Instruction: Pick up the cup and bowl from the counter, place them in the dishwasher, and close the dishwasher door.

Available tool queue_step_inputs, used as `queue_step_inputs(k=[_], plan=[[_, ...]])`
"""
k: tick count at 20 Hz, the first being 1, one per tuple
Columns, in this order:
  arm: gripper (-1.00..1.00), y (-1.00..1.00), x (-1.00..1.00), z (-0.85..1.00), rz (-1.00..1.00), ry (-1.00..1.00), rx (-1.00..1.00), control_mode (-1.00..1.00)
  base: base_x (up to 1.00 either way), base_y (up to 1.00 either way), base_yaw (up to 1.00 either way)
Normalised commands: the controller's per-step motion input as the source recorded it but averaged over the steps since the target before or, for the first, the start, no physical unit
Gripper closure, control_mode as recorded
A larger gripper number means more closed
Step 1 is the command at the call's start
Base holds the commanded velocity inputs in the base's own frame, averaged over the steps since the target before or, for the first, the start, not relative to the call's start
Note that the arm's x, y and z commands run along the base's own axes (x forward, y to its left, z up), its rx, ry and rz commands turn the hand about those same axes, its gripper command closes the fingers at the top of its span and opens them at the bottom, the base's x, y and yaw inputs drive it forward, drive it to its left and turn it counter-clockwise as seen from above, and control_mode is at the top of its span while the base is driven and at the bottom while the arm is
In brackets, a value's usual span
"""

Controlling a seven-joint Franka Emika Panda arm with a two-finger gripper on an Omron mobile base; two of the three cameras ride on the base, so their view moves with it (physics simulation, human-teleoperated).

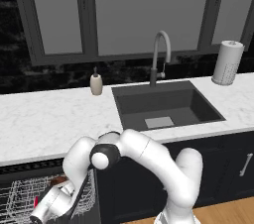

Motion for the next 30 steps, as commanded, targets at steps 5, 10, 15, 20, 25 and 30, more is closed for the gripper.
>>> queue_step_inputs(k=[5, 10, 15, 20, 25, 30], plan=[[-1.00, 0.17, 0.00, -0.20, 0.00, -0.03, 0.00, -1.00, 0.00, 0.00, 0.00], [-1.00, 0.34, -0.21, -0.06, 0.00, -0.11, -0.01, -1.00, 0.00, 0.00, 0.00], [-1.00, 0.41, -0.89, 0.09, 0.00, -0.21, -0.02, -1.00, 0.00, 0.00, 0.00], [-1.00, 0.21, -0.62, 0.35, 0.00, -0.12, -0.01, -1.00, 0.00, 0.00, 0.00], [-1.00, 0.02, 0.03, 0.46, 0.00, 0.14, 0.00, -1.00, 0.00, 0.00, 0.00], [-1.00, -0.05, 0.28, -0.91, 0.00, 0.58, 0.00, -1.00, 0.00, 0.00, 0.00]])
